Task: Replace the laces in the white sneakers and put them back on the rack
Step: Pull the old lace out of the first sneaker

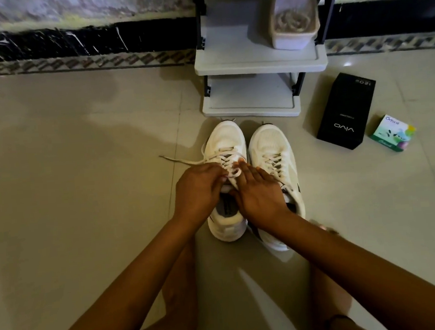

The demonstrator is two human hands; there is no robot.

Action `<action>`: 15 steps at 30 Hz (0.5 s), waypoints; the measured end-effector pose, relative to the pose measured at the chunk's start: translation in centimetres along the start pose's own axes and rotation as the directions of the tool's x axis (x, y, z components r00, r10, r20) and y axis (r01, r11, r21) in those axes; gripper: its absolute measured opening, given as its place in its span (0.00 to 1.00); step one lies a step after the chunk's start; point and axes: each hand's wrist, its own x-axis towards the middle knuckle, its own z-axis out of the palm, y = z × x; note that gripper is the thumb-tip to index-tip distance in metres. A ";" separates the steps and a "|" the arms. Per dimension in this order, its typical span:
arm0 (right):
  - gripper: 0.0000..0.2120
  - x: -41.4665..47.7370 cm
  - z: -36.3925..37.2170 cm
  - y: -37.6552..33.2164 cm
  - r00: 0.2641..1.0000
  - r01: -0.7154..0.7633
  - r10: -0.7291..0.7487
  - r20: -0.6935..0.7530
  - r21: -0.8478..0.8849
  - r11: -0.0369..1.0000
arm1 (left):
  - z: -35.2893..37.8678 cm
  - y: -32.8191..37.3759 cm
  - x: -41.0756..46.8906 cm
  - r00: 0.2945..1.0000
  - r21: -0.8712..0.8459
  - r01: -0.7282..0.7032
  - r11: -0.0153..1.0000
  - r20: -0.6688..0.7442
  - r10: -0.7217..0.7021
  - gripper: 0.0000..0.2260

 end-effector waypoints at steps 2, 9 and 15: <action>0.27 0.0 0.3 0.0 1.000 -0.009 0.009 -0.011 -0.024 1.000 | -0.3 0.2 0.9 1.000 -0.006 -0.007 1.000 0.014 0.007 0.12; 0.27 0.0 0.2 0.3 1.000 0.007 -0.007 -0.020 0.008 1.000 | -1.1 1.0 0.5 1.000 -0.350 0.029 0.936 0.003 -0.030 0.08; 0.35 0.1 0.3 -0.1 0.999 0.010 -0.009 -0.033 0.038 0.999 | 0.8 -0.3 -0.7 0.991 -0.023 0.076 0.997 0.113 -0.073 0.15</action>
